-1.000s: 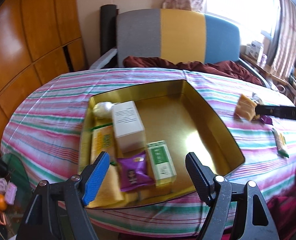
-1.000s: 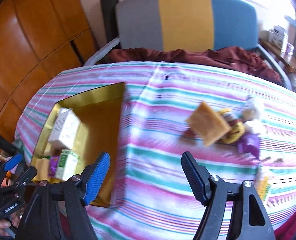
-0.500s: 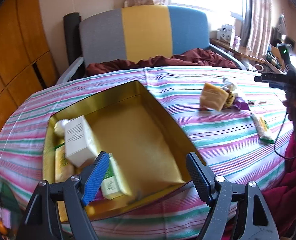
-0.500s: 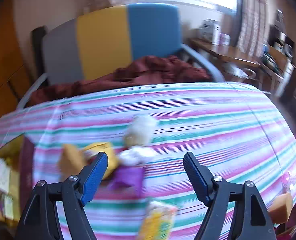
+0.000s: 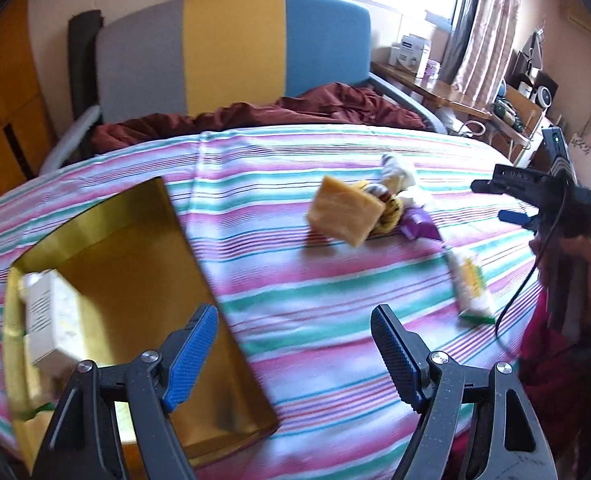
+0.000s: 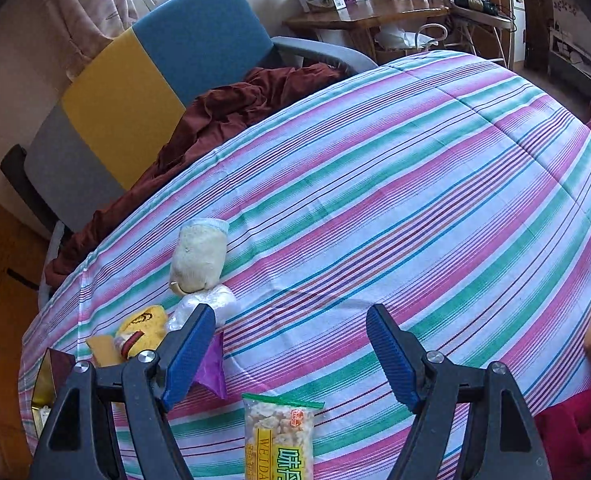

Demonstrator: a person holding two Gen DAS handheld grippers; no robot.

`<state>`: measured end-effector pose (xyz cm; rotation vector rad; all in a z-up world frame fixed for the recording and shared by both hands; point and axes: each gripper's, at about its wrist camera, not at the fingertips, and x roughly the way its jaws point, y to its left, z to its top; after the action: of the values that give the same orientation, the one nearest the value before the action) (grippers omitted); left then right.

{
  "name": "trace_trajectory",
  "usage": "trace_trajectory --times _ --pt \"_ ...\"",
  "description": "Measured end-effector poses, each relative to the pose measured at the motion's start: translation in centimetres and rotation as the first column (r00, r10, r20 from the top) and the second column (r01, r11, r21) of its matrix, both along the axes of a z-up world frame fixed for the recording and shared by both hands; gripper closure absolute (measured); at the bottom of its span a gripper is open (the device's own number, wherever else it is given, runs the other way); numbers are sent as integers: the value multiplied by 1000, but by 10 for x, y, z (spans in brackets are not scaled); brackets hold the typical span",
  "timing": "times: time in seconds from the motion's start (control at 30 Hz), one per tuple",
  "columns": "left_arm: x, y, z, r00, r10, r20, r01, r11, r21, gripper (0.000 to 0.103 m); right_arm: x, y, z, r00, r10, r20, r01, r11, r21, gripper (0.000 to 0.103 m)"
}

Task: Organize objects
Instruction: 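Move both grippers back over the snack pile, then grasp the yellow sponge with the left gripper and lift it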

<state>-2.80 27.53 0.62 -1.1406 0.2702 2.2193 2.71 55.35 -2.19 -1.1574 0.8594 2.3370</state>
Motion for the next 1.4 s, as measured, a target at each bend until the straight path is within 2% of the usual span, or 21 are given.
trace_trajectory --times 0.2,0.4,0.6,0.77,0.9,1.03,1.1,1.13,1.17,1.23,1.3,1.4 --pt "-25 42 -6 995 -5 103 0 999 47 25 5 8 2 999 -26 -23 26 999 -20 24" --pt "-57 72 -24 967 50 251 -79 991 108 24 5 12 -2 999 -28 -25 26 998 -64 24" --pt "-92 85 -48 904 155 399 -229 963 144 19 3 10 -2 1000 -4 -30 1 997 -81 24" --pt "-109 93 -56 874 219 434 -317 934 165 15 1 11 -6 1000 1 -26 -3 994 -107 24" --pt "-113 92 -67 829 252 499 -380 909 173 15 0 11 -7 1000 5 -23 -8 993 -117 24" --pt "-116 96 -72 827 264 497 -389 906 165 19 -1 13 -9 1000 4 -23 -7 992 -130 24" --pt "-117 97 -81 819 276 503 -394 908 143 30 -1 13 -8 1000 3 -23 -6 992 -125 24" --pt "-117 98 -83 824 274 496 -387 912 139 34 -1 13 -9 1000 2 -20 -5 993 -121 24" --pt "-115 97 -82 837 270 477 -379 913 148 40 -2 14 -9 1000 1 -18 -3 993 -120 24" --pt "-110 97 -78 857 243 454 -344 926 155 43 -1 16 -11 1000 -6 -12 5 993 -122 24" --pt "-104 92 -72 876 231 424 -320 935 152 43 -1 17 -12 1000 -12 -6 11 992 -126 24" --pt "-89 82 -57 923 199 328 -256 957 139 43 -1 19 -14 1000 -16 0 16 991 -132 24"
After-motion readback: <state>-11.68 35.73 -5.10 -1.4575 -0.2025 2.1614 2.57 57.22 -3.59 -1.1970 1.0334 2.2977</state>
